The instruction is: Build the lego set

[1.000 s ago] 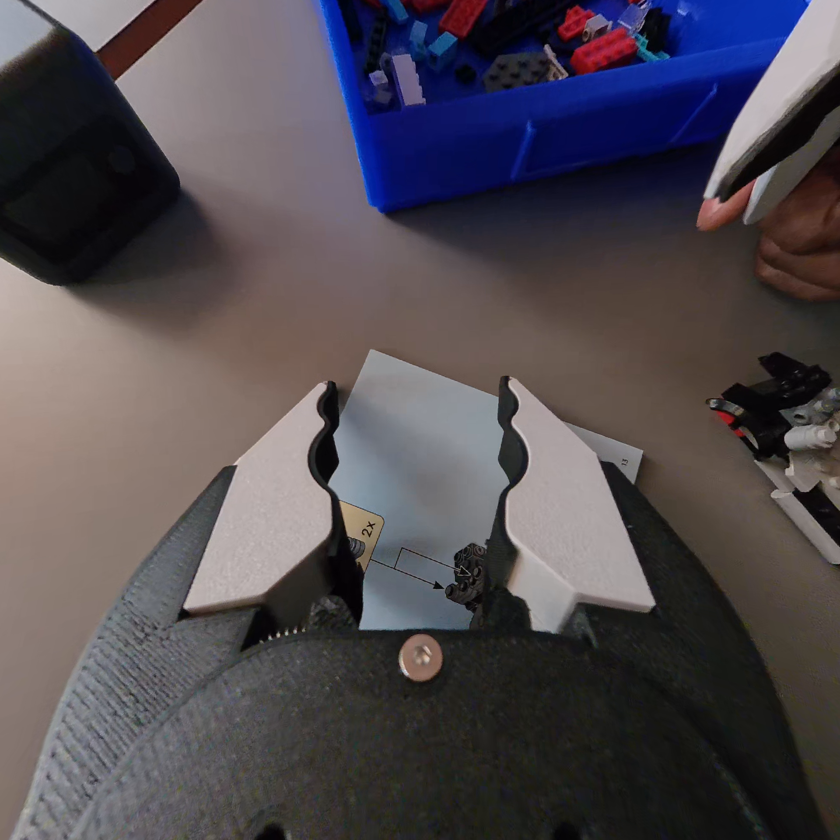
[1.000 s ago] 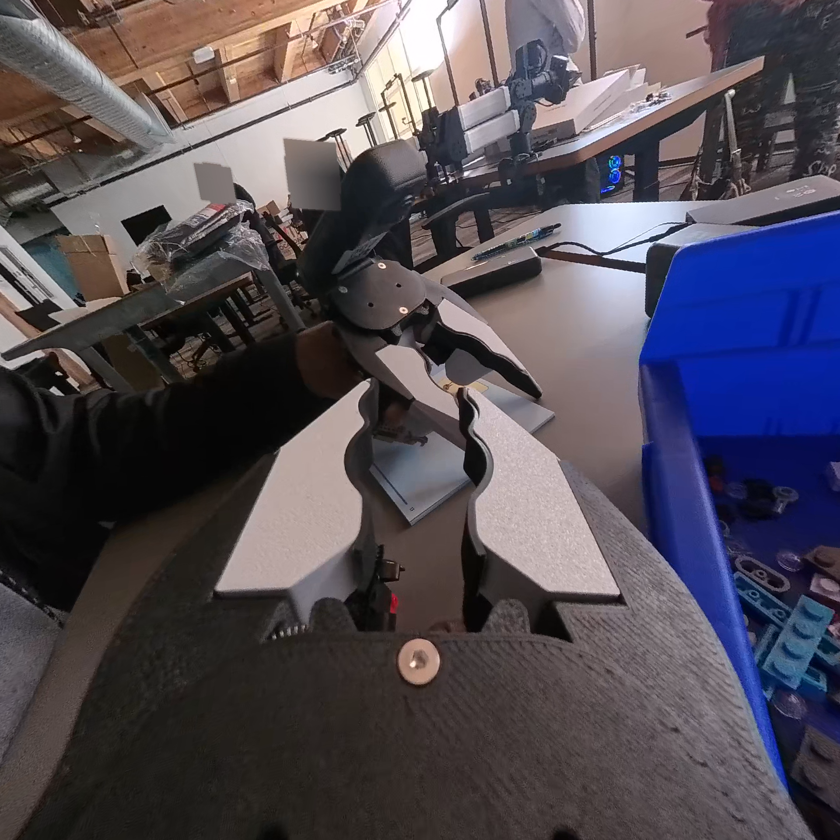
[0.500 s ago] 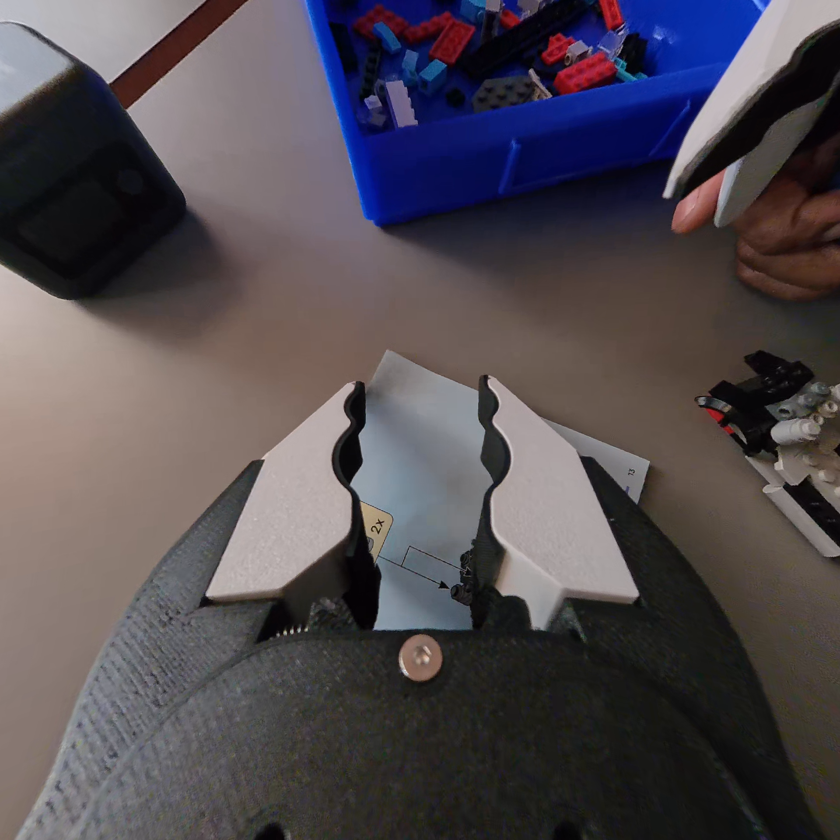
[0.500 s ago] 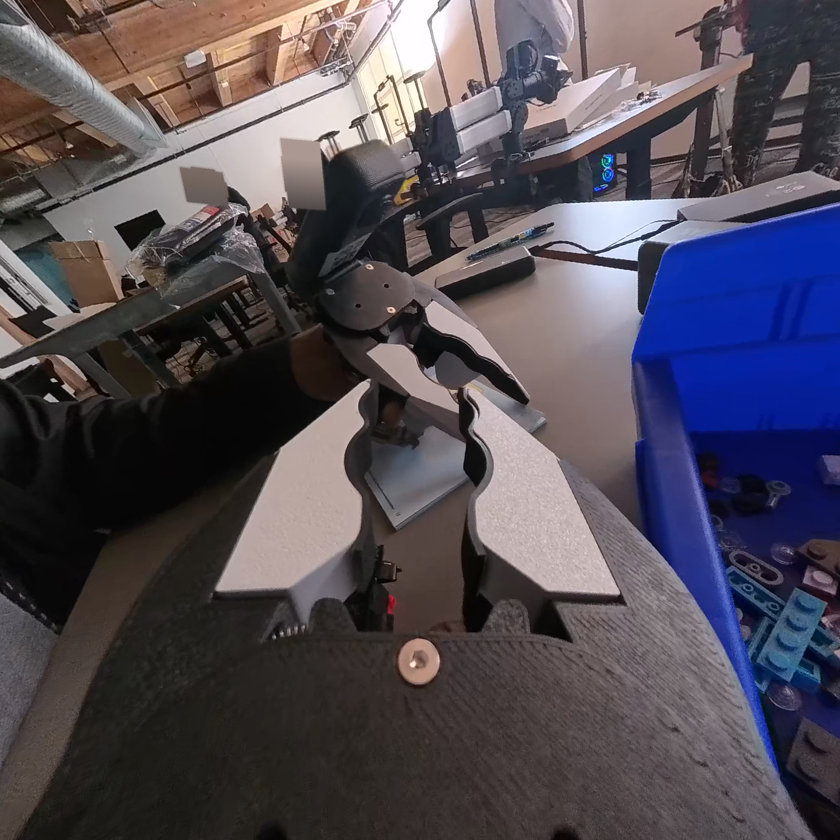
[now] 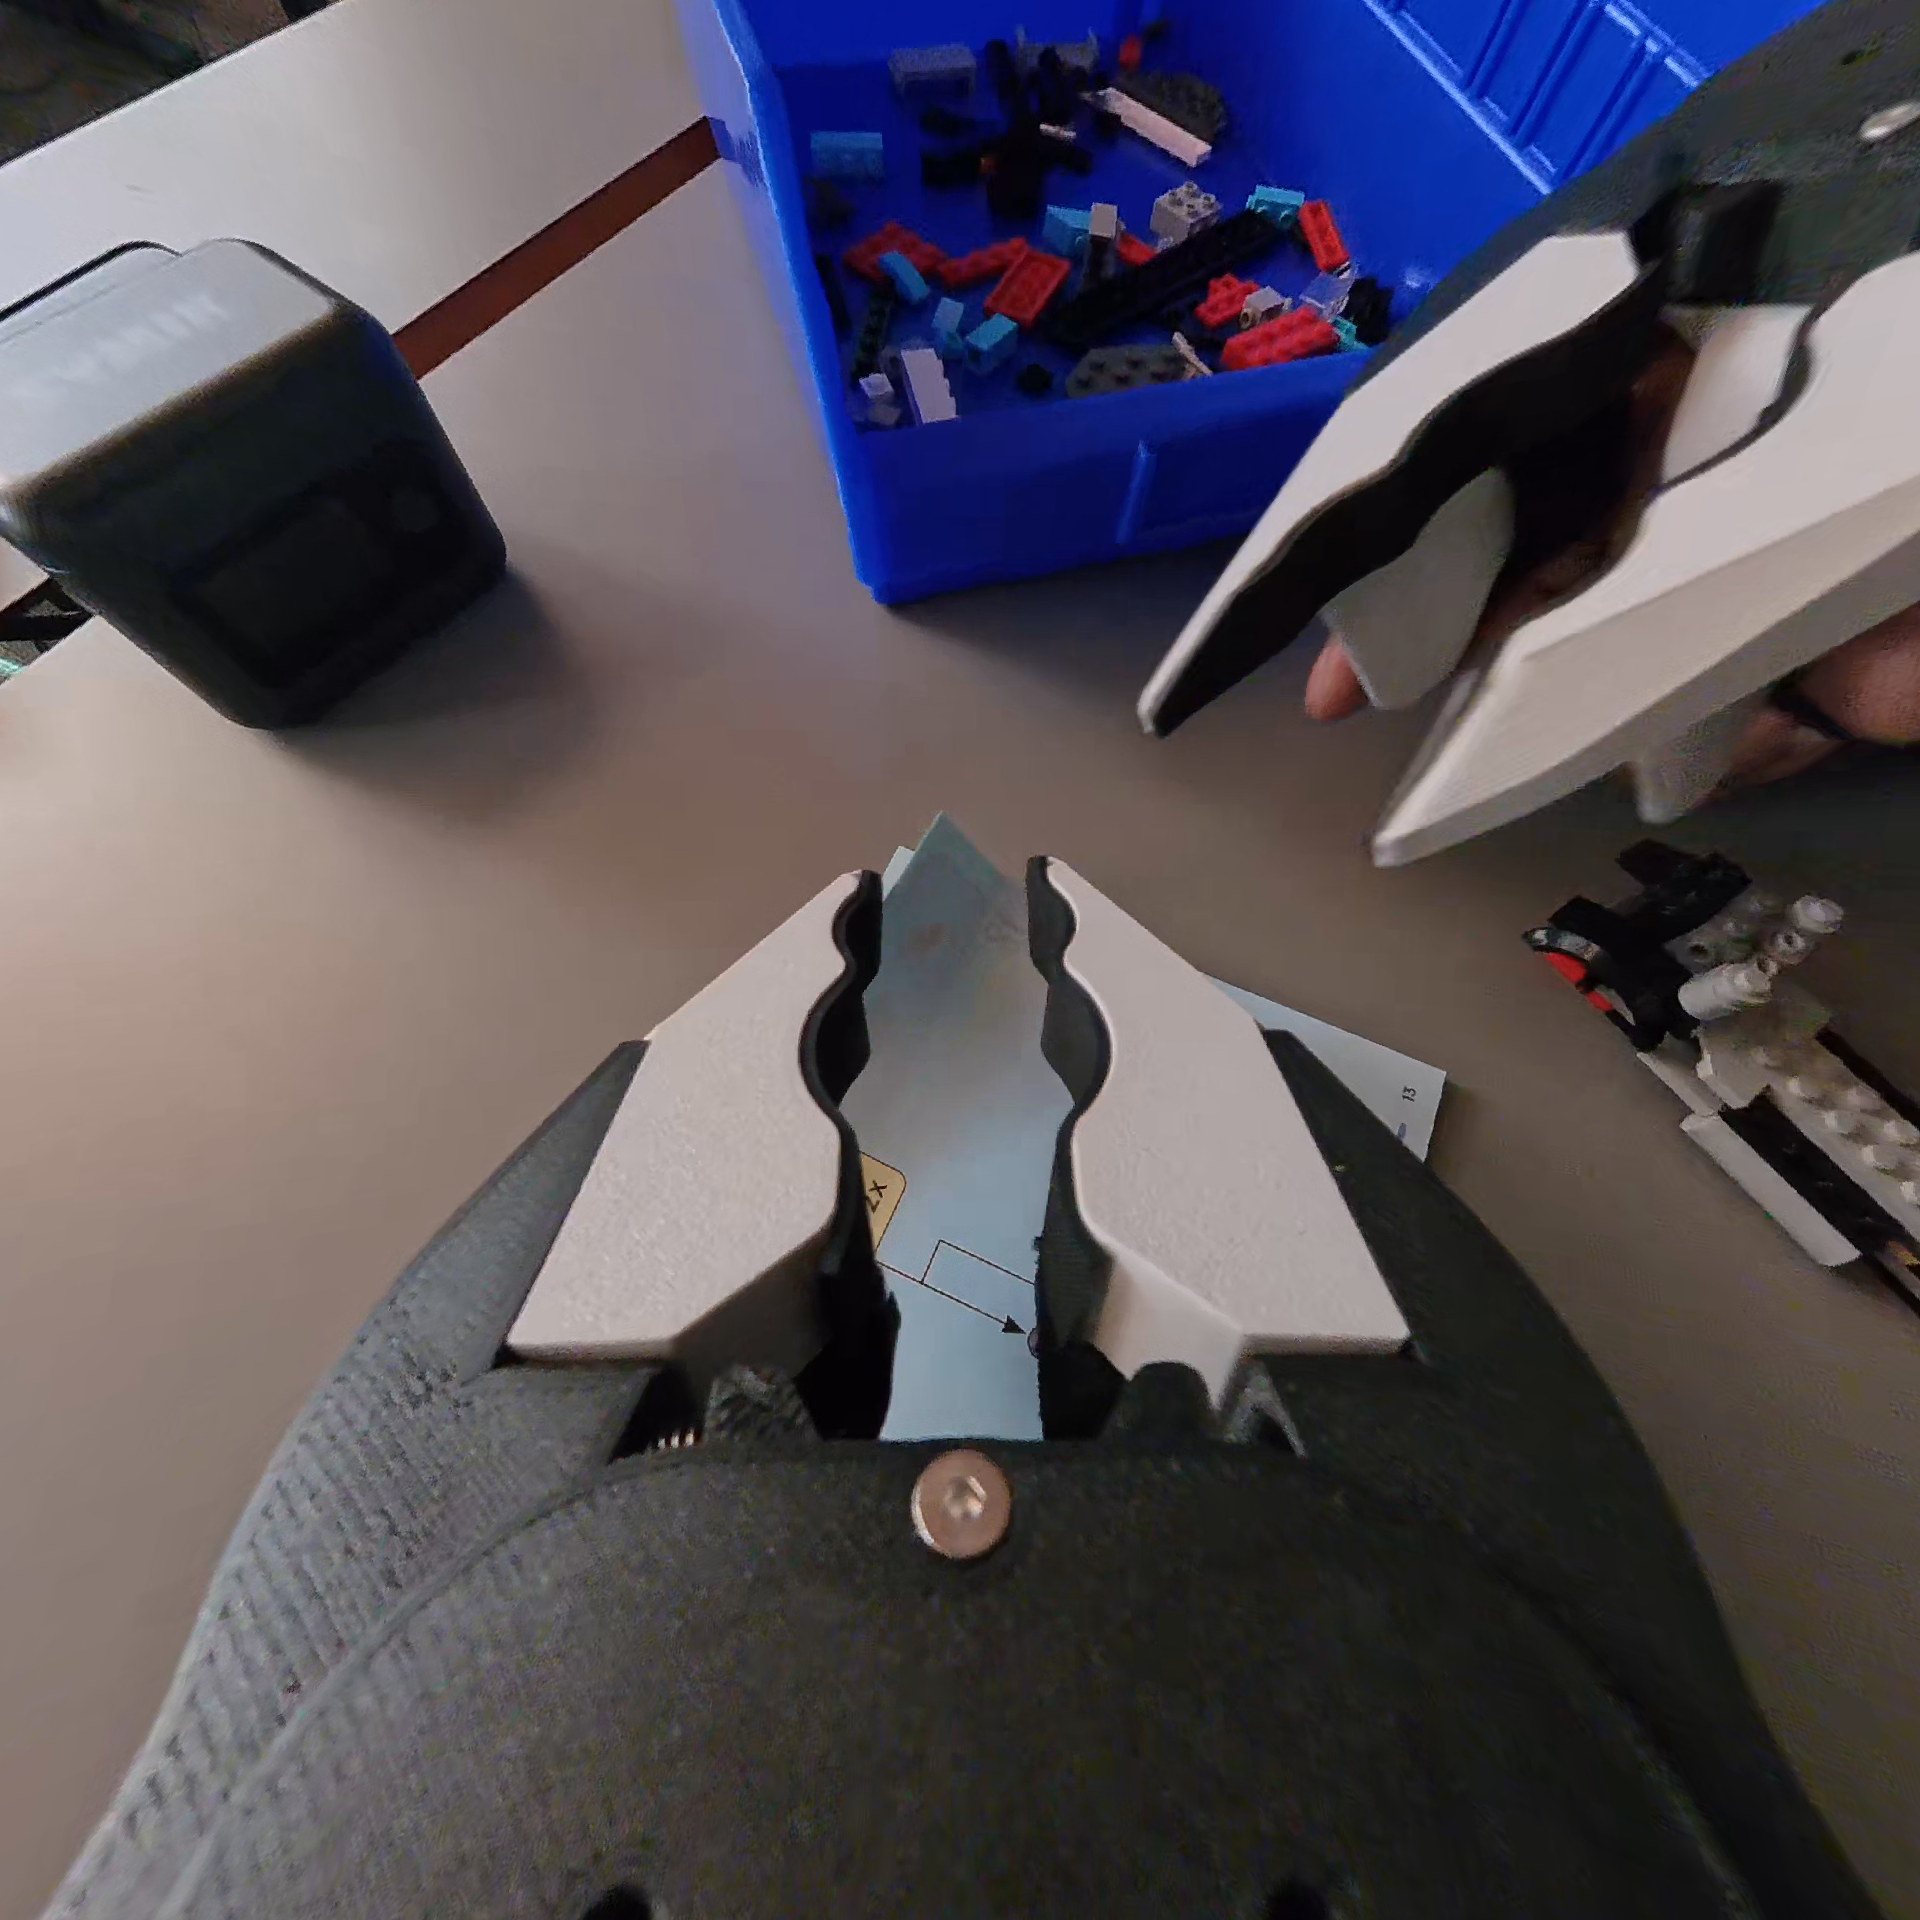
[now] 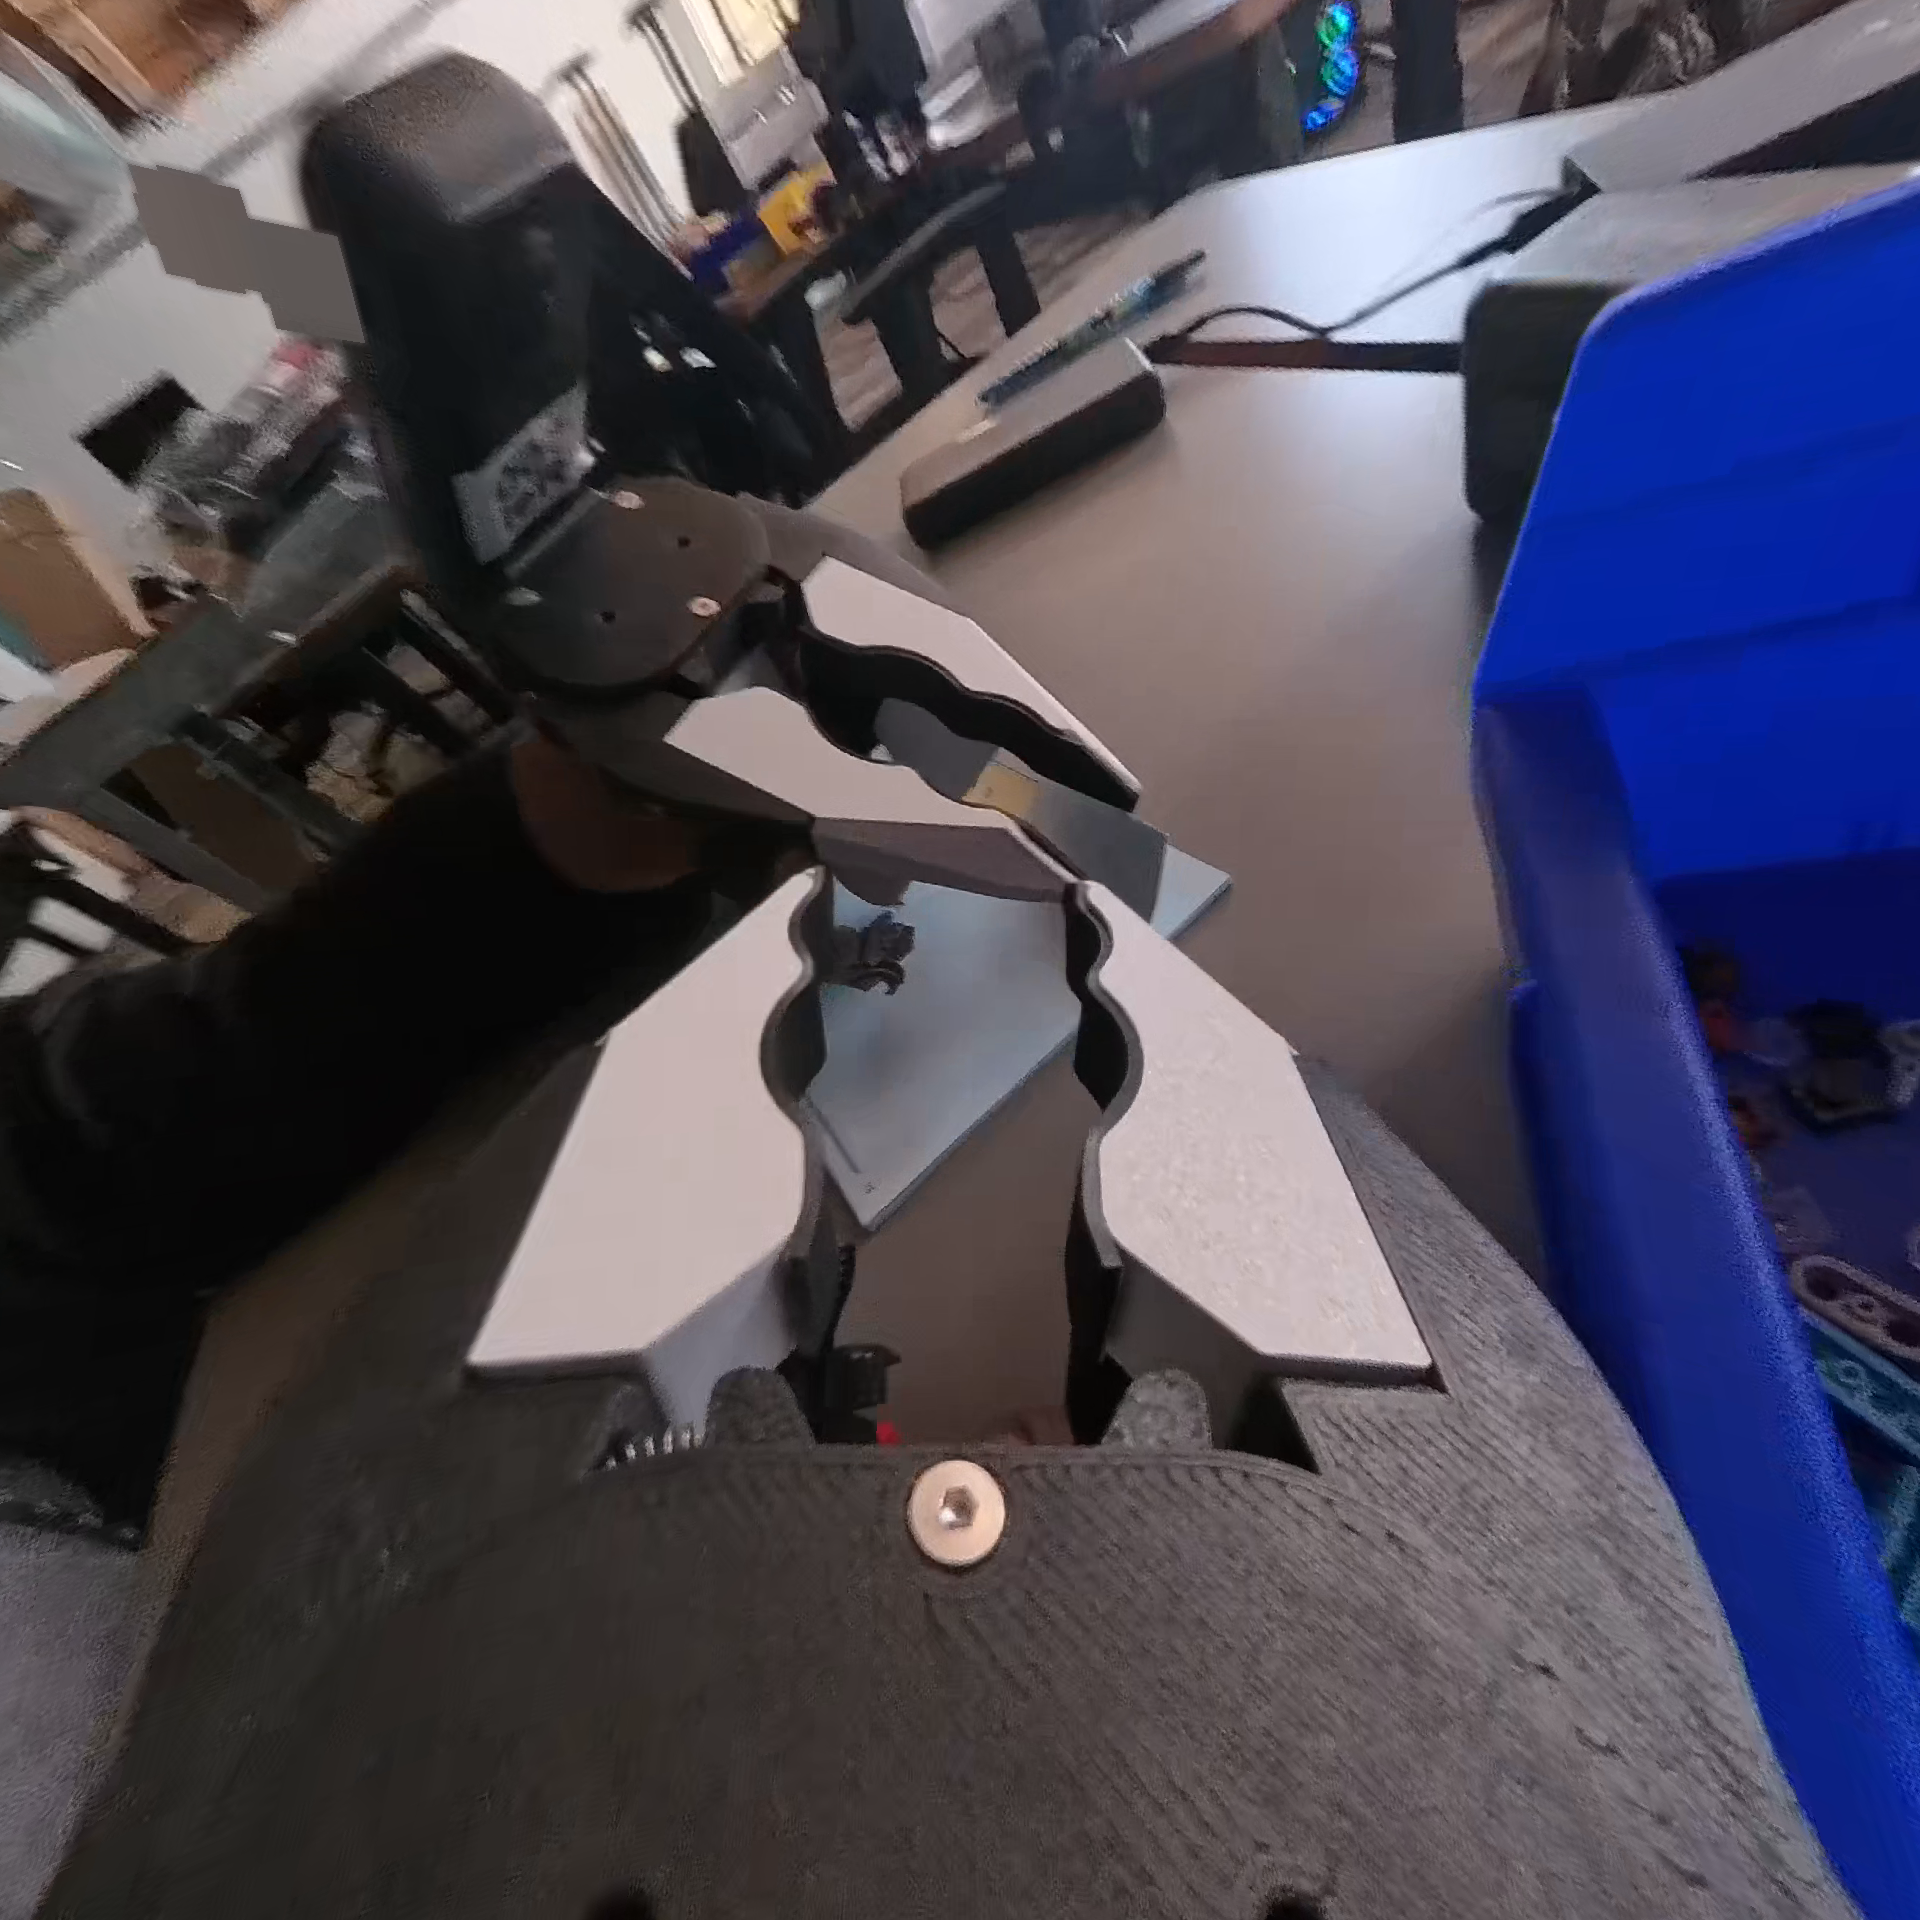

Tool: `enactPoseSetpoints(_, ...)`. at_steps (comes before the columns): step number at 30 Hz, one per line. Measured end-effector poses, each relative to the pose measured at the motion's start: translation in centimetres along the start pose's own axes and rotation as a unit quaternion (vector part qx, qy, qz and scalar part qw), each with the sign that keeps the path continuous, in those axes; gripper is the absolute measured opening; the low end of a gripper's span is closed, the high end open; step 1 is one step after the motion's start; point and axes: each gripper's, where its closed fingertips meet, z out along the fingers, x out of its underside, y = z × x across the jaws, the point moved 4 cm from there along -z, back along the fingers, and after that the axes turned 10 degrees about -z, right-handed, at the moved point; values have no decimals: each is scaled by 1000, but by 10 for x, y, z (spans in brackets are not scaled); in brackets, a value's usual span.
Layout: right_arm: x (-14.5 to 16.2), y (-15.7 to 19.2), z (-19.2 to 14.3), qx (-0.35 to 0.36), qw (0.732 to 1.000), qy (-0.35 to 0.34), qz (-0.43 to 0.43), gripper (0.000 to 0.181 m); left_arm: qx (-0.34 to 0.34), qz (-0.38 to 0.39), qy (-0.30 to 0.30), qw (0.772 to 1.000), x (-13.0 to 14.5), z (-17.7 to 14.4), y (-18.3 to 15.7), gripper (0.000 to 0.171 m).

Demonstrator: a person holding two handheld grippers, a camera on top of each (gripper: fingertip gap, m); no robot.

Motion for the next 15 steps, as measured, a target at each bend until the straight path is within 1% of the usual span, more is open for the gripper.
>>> enactPoseSetpoints(3,4,-6,11,38,998,45,-24,47,4,-4,-4,1000,-1,-1,0,26)
enactPoseSetpoints(8,10,-10,26,49,993,97,-37,47,9,-11,-9,1000,-2,-2,1,25)
enactPoseSetpoints(15,8,-13,33,43,993,98,-43,49,25,-32,-22,999,-4,-6,2,24)
